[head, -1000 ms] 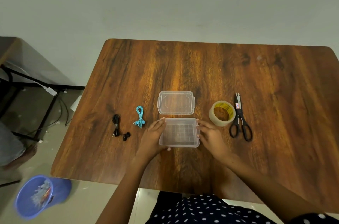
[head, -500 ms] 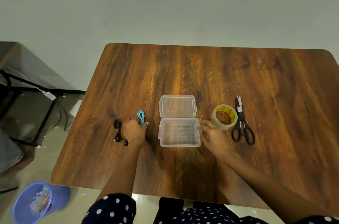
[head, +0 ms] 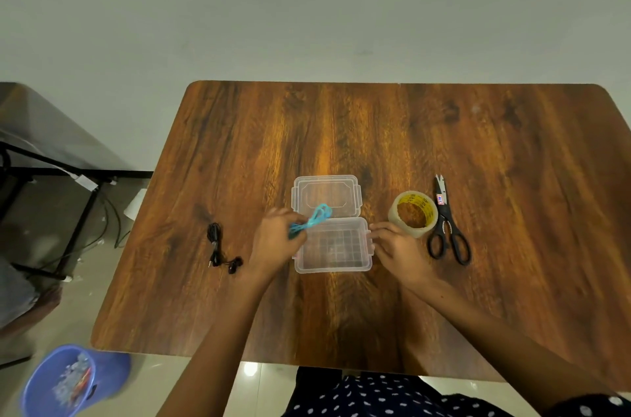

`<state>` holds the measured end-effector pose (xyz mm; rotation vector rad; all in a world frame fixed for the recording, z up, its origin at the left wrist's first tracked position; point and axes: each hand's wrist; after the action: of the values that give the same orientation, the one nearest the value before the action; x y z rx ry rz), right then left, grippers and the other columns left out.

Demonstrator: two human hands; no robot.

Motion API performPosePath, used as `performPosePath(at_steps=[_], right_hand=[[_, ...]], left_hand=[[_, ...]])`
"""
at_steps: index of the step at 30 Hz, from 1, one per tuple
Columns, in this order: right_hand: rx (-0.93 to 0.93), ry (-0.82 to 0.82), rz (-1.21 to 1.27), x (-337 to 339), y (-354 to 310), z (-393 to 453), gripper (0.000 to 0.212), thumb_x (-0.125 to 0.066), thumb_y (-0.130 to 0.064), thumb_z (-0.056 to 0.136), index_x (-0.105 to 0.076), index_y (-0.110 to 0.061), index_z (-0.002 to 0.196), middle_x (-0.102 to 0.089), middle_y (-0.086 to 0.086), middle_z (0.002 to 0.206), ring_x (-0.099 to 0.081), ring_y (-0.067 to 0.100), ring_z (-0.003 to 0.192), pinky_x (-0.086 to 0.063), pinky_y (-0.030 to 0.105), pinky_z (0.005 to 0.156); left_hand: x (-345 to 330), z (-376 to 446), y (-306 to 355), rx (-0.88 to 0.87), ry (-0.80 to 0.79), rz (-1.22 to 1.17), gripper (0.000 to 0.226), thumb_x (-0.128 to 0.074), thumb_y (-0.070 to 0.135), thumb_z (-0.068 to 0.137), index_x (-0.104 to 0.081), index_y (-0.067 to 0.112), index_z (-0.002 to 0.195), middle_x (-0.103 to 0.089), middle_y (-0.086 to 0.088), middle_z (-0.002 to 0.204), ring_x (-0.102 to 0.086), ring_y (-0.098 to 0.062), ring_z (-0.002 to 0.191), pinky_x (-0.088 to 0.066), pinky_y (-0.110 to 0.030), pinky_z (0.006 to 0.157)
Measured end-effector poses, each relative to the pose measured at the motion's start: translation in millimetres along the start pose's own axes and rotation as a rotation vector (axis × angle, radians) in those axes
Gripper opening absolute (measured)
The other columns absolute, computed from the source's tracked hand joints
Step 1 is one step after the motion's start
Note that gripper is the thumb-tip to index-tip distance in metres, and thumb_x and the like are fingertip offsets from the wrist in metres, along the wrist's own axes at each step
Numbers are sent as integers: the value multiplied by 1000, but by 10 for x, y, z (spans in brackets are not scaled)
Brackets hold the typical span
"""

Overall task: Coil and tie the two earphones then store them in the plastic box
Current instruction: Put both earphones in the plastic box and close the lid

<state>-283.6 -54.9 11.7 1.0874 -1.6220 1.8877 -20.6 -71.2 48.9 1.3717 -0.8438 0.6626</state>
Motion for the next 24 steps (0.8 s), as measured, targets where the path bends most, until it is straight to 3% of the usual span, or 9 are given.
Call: performPosePath(at_steps=[3, 9, 14, 17, 21, 24], right_hand=[[-9, 19, 23, 45, 18, -15, 23, -64, -1, 82, -70, -9, 103, -63, 4, 116, -61, 18, 106, -51, 31, 88], [-14, 18, 5, 56, 22, -31, 23, -64, -3, 83, -71, -11, 104, -64, 3, 117, -60, 16, 106, -49, 27, 87], [16, 5, -12, -1, -12, -11, 24, -67, -1, 80, -70, -8, 103, -65, 6, 113, -63, 19, 101, -56, 37, 85], [12, -5, -16, -14, -47, -2, 25, -67, -5, 82, -69, -8, 106, -65, 6, 113, -62, 20, 102, -55, 35, 85], [15, -23, -41, -2, -91, -3, 26, -66, -5, 83, -68, -9, 108, -64, 5, 116, -61, 19, 105, -54, 30, 86], [23, -31, -51, 0, -115, -13, 24, -65, -4, 83, -69, -8, 107, -64, 6, 115, -61, 19, 104, -54, 28, 84]], left_hand=[[-188, 4, 174, -129, -94, 78, 27, -67, 19, 82, -71, 15, 108, -69, -1, 102, -57, -14, 92, -39, -18, 69], [-538, -30, 189, -136, -242, 133, 32, -67, 25, 86, -67, 15, 116, -62, -1, 124, -56, -13, 112, -46, -22, 94], [-660, -125, 141, -82, -282, 96, 35, -70, 24, 84, -64, 14, 118, -57, 0, 131, -54, -14, 120, -47, -22, 99], [-684, -164, 130, -60, -255, 94, 31, -67, 22, 86, -65, 12, 116, -60, -2, 127, -56, -13, 115, -47, -21, 97], [-689, -161, 128, -51, -256, 112, 17, -59, 9, 88, -69, 4, 101, -64, -12, 112, -57, -25, 108, -42, -27, 91], [-711, -192, 109, -142, -297, 152, 32, -63, 19, 89, -63, 10, 120, -59, -5, 128, -57, -17, 116, -45, -22, 97]])
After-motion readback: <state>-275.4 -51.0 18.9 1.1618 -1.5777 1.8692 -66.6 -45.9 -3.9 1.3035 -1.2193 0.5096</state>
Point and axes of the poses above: each hand's wrist, its own z-axis towards the middle knuckle, its own x-axis out of the back of the hand, y = z × x
